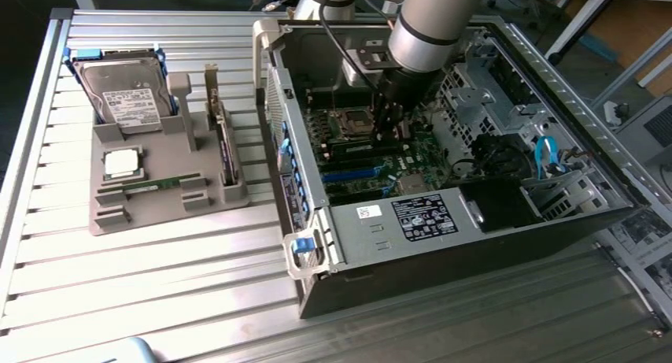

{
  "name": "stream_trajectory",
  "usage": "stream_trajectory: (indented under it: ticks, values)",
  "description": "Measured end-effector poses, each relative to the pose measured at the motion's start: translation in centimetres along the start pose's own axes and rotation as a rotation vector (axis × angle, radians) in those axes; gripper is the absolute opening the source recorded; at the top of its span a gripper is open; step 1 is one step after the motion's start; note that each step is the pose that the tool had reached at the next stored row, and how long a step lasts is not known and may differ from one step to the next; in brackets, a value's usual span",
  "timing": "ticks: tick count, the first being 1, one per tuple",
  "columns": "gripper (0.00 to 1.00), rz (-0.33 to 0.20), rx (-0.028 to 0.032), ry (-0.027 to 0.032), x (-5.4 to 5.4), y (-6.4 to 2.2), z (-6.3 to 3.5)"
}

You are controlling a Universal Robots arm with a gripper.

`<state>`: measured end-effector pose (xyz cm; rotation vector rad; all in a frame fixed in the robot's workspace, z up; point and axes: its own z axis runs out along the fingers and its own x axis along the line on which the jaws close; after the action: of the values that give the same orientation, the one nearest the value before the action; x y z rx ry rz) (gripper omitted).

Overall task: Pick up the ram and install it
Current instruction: 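Insert the ram into the slot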

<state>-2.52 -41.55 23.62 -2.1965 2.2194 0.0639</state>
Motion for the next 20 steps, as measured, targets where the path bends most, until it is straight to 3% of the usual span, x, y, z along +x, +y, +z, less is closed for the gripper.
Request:
stream_trajectory:
  ticks: [20]
  values:
    - [0.12,0.005,0.0002,0.0012,0.14,0.22,0.12]
